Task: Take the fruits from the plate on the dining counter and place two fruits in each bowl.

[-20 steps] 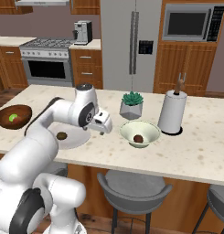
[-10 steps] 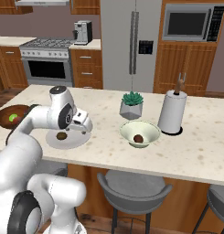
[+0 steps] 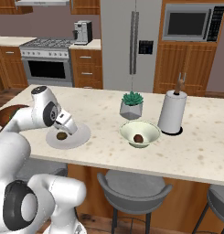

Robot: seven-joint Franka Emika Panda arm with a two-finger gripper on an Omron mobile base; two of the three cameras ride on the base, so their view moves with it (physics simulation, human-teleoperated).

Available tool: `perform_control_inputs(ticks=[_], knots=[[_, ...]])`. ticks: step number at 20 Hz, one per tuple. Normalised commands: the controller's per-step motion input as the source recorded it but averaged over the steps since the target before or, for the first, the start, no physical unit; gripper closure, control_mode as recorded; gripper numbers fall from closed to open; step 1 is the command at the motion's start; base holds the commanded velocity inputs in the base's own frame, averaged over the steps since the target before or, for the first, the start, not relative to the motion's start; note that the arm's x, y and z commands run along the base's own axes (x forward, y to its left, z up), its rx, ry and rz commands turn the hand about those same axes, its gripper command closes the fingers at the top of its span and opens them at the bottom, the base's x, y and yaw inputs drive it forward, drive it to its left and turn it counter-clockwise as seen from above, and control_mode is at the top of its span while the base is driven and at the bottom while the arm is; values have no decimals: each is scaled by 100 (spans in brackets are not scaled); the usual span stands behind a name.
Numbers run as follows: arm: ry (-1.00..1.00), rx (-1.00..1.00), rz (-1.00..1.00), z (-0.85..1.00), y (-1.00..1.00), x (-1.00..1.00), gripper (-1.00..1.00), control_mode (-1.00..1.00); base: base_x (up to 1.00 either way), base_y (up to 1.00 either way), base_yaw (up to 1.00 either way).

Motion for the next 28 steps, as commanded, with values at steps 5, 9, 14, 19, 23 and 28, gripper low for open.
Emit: perform_control_inputs(ticks=[5,9,14,19,23,28], knots=[[7,4,-25,0,40,10,-100,-100,0,0,0],[11,13,-9,-9,24,16,-100,-100,0,0,0],[2,15,0,-23,11,5,-100,-100,0,0,0],[0,2,0,-39,20,3,-100,-100,0,0,0],[0,0,0,-26,6,21,-100,-100,0,0,0],[2,1,0,-7,10,40,-100,-100,0,0,0]])
